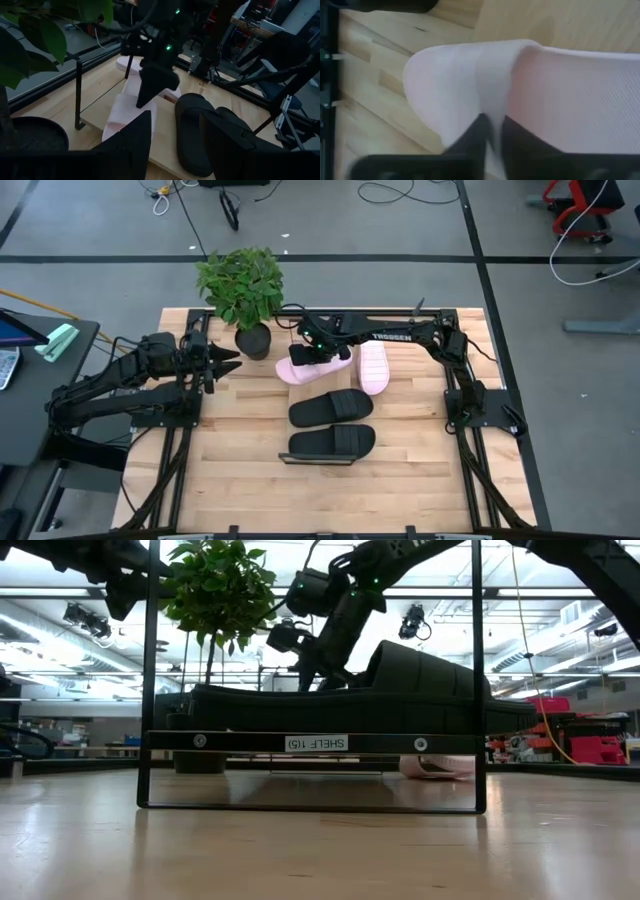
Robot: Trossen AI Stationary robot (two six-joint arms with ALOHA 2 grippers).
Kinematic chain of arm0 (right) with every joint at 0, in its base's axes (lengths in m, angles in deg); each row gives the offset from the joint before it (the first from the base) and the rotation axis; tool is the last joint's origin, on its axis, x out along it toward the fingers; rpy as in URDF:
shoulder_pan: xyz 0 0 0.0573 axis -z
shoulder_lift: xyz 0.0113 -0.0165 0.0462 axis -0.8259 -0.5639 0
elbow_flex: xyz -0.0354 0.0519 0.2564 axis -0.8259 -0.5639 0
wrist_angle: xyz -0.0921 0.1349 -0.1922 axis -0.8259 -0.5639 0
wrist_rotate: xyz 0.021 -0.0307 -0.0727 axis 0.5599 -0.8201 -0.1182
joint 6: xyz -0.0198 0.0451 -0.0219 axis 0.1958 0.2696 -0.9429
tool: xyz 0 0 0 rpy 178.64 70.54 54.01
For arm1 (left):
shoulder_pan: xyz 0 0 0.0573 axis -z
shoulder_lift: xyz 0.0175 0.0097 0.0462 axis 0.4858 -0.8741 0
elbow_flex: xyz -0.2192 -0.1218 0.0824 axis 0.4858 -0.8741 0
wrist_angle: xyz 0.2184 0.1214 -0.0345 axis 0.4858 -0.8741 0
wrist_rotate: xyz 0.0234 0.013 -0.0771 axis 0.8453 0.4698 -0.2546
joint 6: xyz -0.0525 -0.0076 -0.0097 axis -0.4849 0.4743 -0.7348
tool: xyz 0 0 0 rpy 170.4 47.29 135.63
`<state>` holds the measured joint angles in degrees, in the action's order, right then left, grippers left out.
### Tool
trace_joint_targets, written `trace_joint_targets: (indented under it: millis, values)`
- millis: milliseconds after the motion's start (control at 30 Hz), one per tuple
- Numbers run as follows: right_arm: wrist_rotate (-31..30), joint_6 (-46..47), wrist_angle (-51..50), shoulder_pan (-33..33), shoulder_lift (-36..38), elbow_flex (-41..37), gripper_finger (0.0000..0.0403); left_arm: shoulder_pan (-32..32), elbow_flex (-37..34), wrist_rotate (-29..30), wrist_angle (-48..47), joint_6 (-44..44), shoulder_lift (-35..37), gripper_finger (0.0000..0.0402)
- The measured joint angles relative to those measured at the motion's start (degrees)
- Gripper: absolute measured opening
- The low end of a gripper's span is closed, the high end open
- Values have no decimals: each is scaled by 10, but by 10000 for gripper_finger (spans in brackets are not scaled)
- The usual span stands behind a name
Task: Pick and place slides into the shelf
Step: Put the right pink slipper on the shelf
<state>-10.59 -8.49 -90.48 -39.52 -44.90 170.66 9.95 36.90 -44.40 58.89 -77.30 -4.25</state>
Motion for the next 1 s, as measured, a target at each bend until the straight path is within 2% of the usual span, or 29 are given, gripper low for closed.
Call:
trace_joint_targets:
  millis: [67,300,500,1000]
  values:
    - [-5,-2,-4,-5,11,0,14,0,0,2,0,0,0,173]
    - [-24,60,-31,-26,46,-1,9,0,0,12,0,1,0,173]
    - [-27,90,-36,-50,43,-1,8,0,0,13,0,1,0,172]
    - [12,151,60,-64,40,-79,8,0,0,13,0,4,0,173]
